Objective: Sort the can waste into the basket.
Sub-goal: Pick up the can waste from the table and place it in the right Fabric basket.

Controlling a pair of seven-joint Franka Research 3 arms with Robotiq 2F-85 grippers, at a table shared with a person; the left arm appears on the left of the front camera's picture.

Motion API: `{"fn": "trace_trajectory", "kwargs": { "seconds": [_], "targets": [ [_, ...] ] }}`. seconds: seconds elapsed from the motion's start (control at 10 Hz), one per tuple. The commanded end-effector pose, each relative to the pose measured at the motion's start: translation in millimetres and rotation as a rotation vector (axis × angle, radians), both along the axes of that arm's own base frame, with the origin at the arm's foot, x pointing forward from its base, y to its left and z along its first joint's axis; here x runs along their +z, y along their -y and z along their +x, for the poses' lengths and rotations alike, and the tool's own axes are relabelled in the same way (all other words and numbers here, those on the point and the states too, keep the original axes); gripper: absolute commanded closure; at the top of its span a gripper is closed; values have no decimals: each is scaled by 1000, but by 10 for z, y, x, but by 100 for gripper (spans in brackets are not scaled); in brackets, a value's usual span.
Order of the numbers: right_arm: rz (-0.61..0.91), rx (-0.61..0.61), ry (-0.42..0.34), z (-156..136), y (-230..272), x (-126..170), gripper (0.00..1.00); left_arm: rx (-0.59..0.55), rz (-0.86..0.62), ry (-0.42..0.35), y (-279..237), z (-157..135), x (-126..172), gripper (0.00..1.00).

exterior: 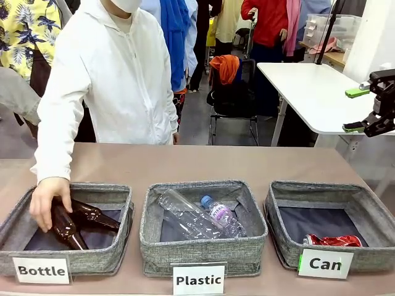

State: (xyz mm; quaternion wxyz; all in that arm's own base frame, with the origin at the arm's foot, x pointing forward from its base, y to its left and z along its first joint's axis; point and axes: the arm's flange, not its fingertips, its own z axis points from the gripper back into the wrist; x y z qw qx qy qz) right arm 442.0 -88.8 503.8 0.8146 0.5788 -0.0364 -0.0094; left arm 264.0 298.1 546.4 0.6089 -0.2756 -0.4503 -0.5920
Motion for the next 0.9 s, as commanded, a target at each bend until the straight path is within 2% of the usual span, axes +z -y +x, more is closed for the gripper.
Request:
{"fn": "trace_trajectory", "kwargs": {
  "seconds": [0.0, 0.2, 0.4, 0.6, 0.7, 0.8],
  "targets": [
    [-5, 15, 18, -5, 11, 8, 0, -17, -55, 26, 182, 79, 31, 100],
    [-5, 15, 18, -5, 11, 8, 0, -11, -45, -20, 576, 259, 255, 100],
    [-5, 15, 18, -5, 11, 8, 0, -15, 67, -105, 1173, 500, 561, 100],
    [-5, 15, 18, -5, 11, 8, 0, -8, 220, -210, 2038, 923, 749, 100],
    [-5, 15, 18, -5, 11, 8, 0, 51, 305, -247, 2473, 1202, 741, 100],
    [-5, 15, 18, -5, 11, 8, 0, 29, 371, -278, 2908, 1465, 678, 100]
  ]
}}
